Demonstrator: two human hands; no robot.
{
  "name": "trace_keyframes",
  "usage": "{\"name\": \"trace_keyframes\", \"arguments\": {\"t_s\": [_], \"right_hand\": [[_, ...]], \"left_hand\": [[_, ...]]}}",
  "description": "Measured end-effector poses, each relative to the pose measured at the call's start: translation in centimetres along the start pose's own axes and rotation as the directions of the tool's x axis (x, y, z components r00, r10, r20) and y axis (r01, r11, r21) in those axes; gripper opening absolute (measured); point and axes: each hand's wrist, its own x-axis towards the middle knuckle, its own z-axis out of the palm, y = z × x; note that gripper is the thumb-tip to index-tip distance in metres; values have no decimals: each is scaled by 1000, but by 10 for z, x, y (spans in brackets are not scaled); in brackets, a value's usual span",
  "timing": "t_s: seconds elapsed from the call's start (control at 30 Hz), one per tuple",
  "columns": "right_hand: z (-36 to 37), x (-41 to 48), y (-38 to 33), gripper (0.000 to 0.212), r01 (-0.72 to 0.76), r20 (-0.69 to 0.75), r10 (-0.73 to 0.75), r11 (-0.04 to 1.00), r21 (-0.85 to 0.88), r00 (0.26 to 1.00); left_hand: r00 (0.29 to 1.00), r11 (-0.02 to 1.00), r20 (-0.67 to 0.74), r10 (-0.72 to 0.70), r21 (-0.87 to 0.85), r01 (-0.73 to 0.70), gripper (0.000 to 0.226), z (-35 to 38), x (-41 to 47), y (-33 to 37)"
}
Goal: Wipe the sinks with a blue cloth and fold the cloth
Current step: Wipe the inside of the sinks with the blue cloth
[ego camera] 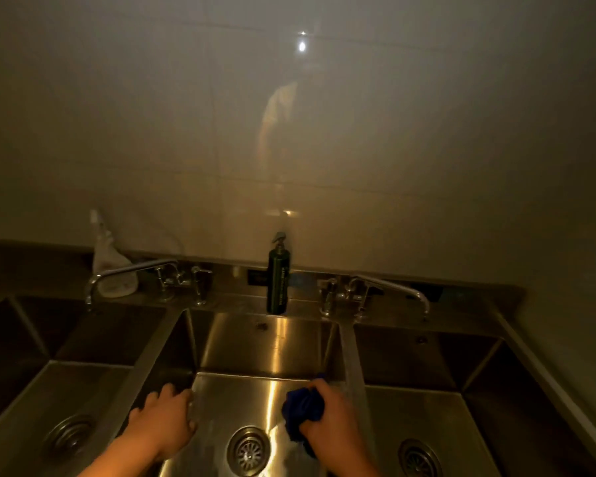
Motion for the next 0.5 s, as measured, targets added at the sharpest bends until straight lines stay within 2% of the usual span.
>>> {"name": "trace_keyframes", "arguments": {"t_s": [0.07, 0.2, 0.5], "right_hand": [[22, -6, -15, 37, -30, -32, 30, 1000, -3, 999], [55, -20, -36, 51, -87, -33, 85, 995, -56, 996], [81, -18, -61, 51, -103, -48, 95, 978, -181, 994]], "left_hand": [[1000, 1000, 5, 9, 23, -9, 57, -8, 1, -28], [1000, 1000, 3, 29, 12, -29, 62, -24, 3, -69], [994, 998, -97, 58, 21, -56, 57, -33, 1, -110]]}}
